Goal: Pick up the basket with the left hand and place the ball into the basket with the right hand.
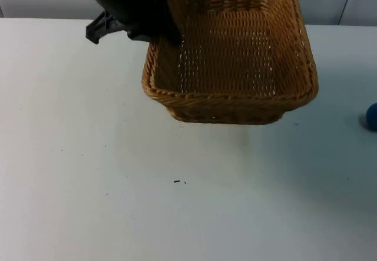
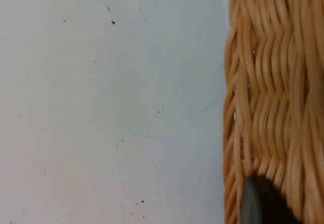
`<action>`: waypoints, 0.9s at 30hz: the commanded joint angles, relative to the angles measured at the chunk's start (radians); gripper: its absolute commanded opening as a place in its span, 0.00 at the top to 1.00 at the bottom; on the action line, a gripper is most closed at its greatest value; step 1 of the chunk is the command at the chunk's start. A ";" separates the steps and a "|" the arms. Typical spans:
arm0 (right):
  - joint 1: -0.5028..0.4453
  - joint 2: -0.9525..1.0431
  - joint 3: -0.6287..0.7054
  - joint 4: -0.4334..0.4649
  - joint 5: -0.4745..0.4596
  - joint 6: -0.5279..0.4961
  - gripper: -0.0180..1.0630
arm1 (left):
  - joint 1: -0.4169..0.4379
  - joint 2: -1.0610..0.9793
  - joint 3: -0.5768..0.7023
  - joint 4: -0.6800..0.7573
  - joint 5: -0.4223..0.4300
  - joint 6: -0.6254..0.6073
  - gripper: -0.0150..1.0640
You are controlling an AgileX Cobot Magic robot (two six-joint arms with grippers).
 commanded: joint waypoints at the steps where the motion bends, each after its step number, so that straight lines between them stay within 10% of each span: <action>1: -0.008 0.053 -0.012 0.002 0.005 0.017 0.20 | -0.002 -0.027 -0.009 0.037 0.011 -0.049 0.99; 27: -0.008 0.911 -0.417 -0.083 -0.030 -0.154 0.20 | -0.002 -0.012 -0.009 0.061 -0.034 -0.075 0.99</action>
